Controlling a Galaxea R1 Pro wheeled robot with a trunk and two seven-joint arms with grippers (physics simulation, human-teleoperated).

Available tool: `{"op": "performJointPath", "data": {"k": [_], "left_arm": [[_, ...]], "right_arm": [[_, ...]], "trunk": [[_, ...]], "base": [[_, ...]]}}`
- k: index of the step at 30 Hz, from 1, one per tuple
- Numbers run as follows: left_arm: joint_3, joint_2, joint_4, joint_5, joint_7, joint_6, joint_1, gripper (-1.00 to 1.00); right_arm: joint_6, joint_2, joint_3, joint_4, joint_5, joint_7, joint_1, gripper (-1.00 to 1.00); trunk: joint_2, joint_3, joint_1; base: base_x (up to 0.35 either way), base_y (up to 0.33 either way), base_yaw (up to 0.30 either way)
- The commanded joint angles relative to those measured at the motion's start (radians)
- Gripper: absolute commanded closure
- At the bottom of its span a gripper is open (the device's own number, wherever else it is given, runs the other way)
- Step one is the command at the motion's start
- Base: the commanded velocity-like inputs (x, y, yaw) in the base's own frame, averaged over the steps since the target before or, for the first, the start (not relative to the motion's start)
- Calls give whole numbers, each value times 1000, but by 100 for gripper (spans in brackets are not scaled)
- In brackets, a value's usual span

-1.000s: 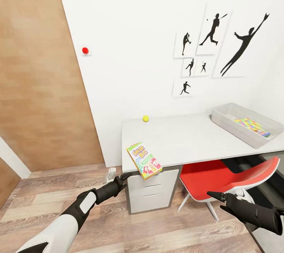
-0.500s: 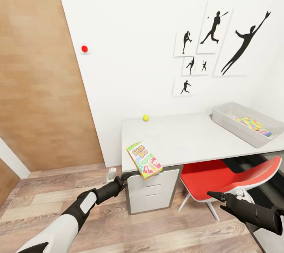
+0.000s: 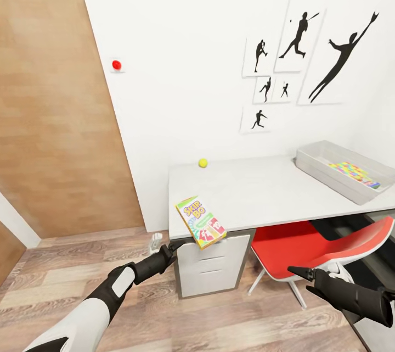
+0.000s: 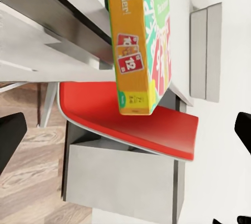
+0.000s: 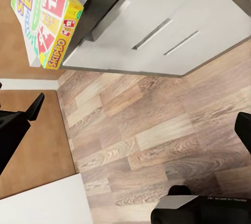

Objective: Put all the toys in the child's room - the three board games (two on the bed and one on the table), the two jigsaw puzzles on the table, and the tennis ball on the table - inside the toy box on the table in the child's room.

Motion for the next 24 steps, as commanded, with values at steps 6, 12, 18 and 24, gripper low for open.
{"op": "performJointPath", "data": {"k": [6, 12, 18, 24], "left_arm": [[3, -1, 0, 4, -1, 8, -1, -100], [3, -2, 0, 4, -5, 11, -1, -100], [3, -3, 0, 4, -5, 11, -1, -100], [3, -2, 0, 3, -4, 10, -1, -100]], "right_arm": [[4, -3, -1, 0, -10, -10, -1, -100], [4, -4, -1, 0, -10, -11, -1, -100], [4, -6, -1, 0, -10, -10, -1, -100], [4, -6, -1, 0, -10, -11, -1, -100]], "trunk": [[-43, -20, 23], [-57, -27, 31], [-57, -27, 31], [-57, -27, 31]], "base": [[0, 0, 0], [0, 0, 0], [0, 0, 0], [0, -31, 0]]}}
